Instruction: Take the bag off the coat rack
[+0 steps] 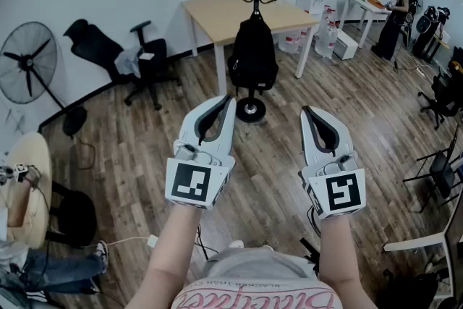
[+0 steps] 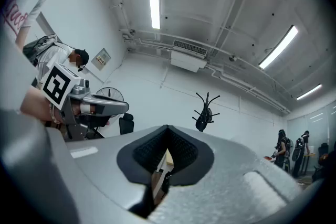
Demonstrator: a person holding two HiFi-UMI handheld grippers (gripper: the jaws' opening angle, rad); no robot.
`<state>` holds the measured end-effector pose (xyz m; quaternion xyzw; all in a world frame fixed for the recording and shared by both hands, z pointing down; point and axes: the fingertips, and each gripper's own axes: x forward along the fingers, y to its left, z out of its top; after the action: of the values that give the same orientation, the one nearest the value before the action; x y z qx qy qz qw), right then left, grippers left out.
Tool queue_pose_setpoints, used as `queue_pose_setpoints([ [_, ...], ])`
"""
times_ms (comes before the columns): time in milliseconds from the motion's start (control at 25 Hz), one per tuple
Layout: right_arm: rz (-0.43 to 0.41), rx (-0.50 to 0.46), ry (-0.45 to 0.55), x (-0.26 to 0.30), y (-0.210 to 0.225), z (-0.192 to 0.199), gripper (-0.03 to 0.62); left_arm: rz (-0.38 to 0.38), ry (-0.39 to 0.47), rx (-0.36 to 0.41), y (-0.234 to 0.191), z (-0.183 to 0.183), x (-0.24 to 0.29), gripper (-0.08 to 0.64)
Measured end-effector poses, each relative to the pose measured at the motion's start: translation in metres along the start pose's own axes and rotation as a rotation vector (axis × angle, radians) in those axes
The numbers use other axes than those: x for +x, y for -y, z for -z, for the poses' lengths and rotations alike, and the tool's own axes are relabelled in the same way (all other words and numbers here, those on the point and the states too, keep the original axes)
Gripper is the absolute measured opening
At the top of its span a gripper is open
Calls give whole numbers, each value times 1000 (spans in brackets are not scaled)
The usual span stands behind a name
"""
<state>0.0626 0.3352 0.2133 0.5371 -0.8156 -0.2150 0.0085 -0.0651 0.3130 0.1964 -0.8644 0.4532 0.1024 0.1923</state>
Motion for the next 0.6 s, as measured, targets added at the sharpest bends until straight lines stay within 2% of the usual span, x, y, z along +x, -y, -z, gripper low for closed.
queue_pose_setpoints([
  [80,2,0,-6,1,-5,1,3,3,-19,-5,-2,3,-4,15],
  [320,11,-2,-11,4,-19,3,3,31,13,6,-8,3,-9,17],
  [480,28,48,-1,4,-24,5,3,39,11,-1,-14,8,-15,17],
  [600,29,64,-9,10,-26,9,3,24,-21,-21,-23,16,-16,17],
])
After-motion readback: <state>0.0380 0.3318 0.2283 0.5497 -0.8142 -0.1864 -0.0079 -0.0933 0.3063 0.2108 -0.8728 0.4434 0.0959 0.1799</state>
